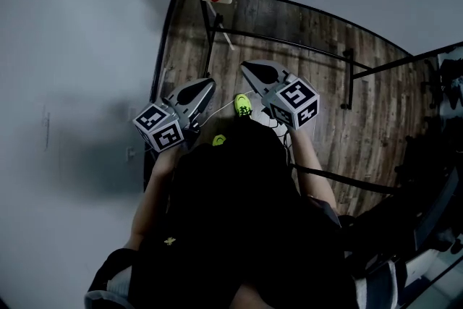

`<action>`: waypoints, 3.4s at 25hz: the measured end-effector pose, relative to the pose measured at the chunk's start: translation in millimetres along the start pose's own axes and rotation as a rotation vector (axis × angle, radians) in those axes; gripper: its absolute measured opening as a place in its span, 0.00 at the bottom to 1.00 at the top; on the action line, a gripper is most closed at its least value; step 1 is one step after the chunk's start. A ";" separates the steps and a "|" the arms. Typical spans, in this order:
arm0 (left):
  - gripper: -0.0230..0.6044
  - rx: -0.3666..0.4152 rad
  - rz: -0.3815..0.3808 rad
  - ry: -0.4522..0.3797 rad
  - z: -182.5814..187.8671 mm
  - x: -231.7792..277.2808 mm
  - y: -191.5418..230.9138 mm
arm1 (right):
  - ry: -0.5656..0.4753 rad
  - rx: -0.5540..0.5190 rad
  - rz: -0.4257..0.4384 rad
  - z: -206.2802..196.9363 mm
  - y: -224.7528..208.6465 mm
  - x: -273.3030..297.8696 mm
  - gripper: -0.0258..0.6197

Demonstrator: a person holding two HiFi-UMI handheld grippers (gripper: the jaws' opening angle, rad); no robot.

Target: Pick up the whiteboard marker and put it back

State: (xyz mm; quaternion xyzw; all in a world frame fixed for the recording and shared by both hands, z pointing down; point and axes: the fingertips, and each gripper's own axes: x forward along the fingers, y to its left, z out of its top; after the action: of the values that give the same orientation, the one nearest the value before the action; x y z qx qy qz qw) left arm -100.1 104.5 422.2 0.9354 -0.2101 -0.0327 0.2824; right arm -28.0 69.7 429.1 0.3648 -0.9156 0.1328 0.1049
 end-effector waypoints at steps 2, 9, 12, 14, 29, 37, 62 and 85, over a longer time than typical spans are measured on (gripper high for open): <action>0.04 -0.011 0.009 0.005 2.6 12.7 5.5 | 0.004 0.007 0.014 1.1 -12.2 5.4 0.04; 0.04 -0.025 0.063 -0.003 17.4 48.9 35.5 | 0.012 0.007 0.065 13.1 -57.5 26.1 0.04; 0.04 -0.034 0.092 -0.003 21.9 65.3 50.2 | 0.024 0.012 0.089 12.7 -78.7 33.6 0.04; 0.04 -0.033 0.104 -0.009 26.3 76.1 57.3 | 0.029 0.014 0.105 14.9 -91.2 38.2 0.04; 0.04 -0.010 0.213 -0.080 63.0 138.7 94.7 | 0.012 -0.037 0.197 37.0 -167.9 67.3 0.04; 0.04 -0.010 0.226 -0.092 67.2 149.5 100.2 | 0.000 -0.051 0.199 45.3 -182.4 74.0 0.04; 0.04 -0.024 0.157 -0.057 93.6 152.1 157.9 | 0.016 -0.035 0.048 59.2 -230.7 133.1 0.18; 0.04 -0.055 0.092 0.008 128.2 149.0 202.7 | 0.068 0.038 -0.119 59.9 -275.0 180.9 0.41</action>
State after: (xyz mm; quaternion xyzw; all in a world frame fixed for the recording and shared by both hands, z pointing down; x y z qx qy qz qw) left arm -63.6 -175.2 433.1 0.9169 -0.2507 -0.0216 0.3098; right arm 28.8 -257.3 470.7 0.4159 -0.8855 0.1560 0.1367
